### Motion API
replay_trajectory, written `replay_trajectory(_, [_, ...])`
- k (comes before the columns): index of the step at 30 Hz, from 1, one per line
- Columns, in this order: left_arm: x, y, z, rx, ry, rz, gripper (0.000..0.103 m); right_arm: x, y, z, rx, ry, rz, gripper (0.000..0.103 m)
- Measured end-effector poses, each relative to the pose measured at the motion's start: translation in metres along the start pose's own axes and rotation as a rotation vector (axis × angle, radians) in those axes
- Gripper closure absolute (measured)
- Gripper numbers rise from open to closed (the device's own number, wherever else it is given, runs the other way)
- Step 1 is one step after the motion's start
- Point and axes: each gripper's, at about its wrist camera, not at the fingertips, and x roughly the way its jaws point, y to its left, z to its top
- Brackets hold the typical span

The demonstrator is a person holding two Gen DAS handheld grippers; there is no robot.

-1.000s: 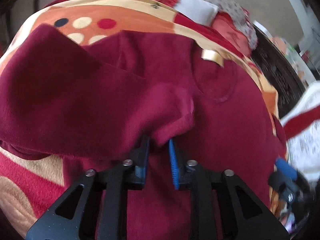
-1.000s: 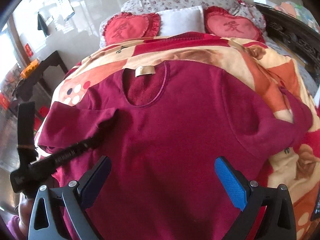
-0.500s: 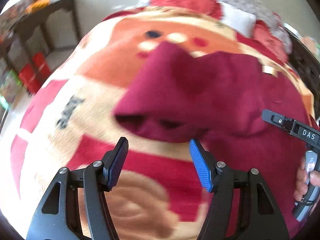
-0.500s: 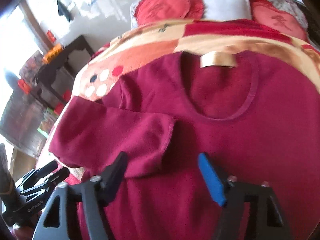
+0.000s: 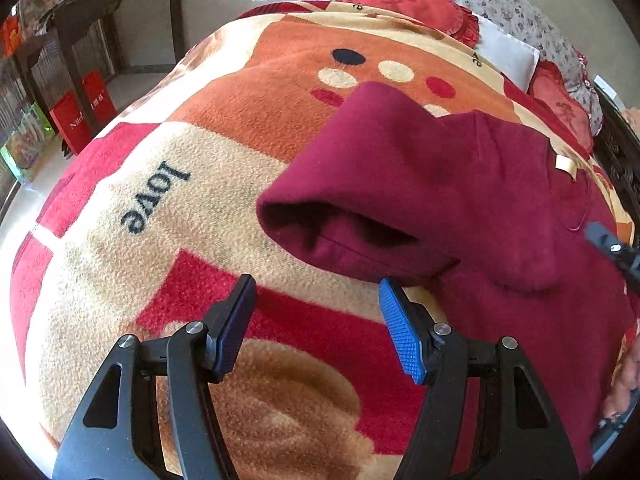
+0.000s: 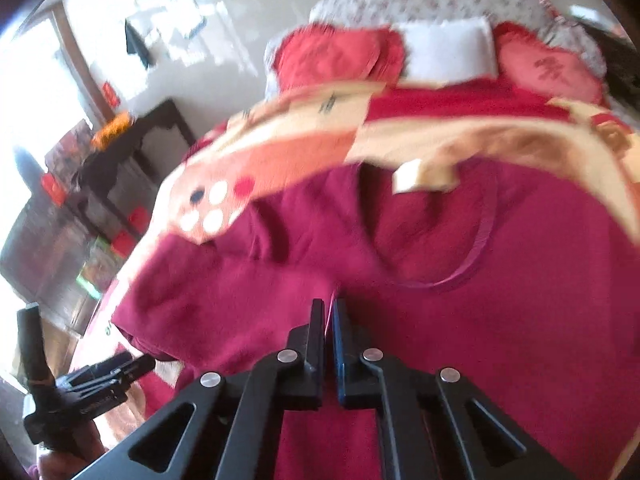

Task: Fold small clothes

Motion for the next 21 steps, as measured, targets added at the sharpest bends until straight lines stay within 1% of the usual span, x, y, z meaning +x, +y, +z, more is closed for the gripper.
replay_trajectory(2, [-0.001,-0.003,-0.001,0.002,0.004,-0.004,0.039,-0.018,-0.010,0.002,0.019,-0.037,-0.014,0.100])
replay_trajectory(4, [-0.001,-0.006,-0.001,0.006,0.004,-0.011,0.039,-0.032,-0.024,0.004,0.038,-0.048,-0.029,0.100])
replay_trajectory(6, [-0.001,-0.010,0.000,0.009,0.002,-0.006,0.039,-0.033,-0.031,0.004,0.049,-0.018,-0.035,0.100])
replay_trajectory(8, [-0.003,-0.012,-0.001,0.004,-0.001,-0.012,0.039,-0.024,-0.035,-0.001,0.064,0.058,0.007,0.096])
replay_trajectory(9, [-0.003,-0.012,-0.001,-0.001,0.000,-0.016,0.039,-0.016,-0.033,-0.005,0.078,0.098,0.024,0.079])
replay_trajectory(10, [-0.003,-0.013,-0.001,-0.004,0.002,-0.021,0.039,-0.009,-0.029,-0.009,0.084,0.117,0.032,0.052])
replay_trajectory(11, [-0.004,-0.013,-0.002,-0.005,0.004,-0.026,0.039,-0.006,-0.027,-0.011,0.084,0.115,0.037,0.044])
replay_trajectory(12, [-0.005,-0.013,-0.003,-0.004,0.005,-0.028,0.039,0.000,-0.022,-0.015,0.082,0.106,0.045,0.041])
replay_trajectory(15, [-0.010,-0.013,-0.004,0.010,-0.001,-0.018,0.039,0.021,-0.006,-0.018,0.060,0.146,0.081,0.041])
replay_trajectory(17, [-0.012,-0.010,-0.003,0.007,-0.006,-0.011,0.039,0.041,0.006,-0.020,0.046,0.185,0.085,0.041])
replay_trajectory(18, [-0.014,-0.007,-0.002,0.000,-0.009,-0.013,0.039,0.051,0.009,-0.022,0.041,0.202,0.080,0.045])
replay_trajectory(19, [-0.015,-0.005,-0.001,-0.009,-0.012,-0.015,0.039,0.060,0.014,-0.023,0.029,0.200,0.057,0.053])
replay_trajectory(20, [-0.016,-0.003,-0.001,-0.017,-0.014,-0.016,0.039,0.062,0.017,-0.022,0.013,0.180,0.034,0.060])
replay_trajectory(21, [-0.017,-0.001,-0.001,-0.023,-0.015,-0.017,0.039,0.062,0.020,-0.020,-0.002,0.165,0.022,0.078])
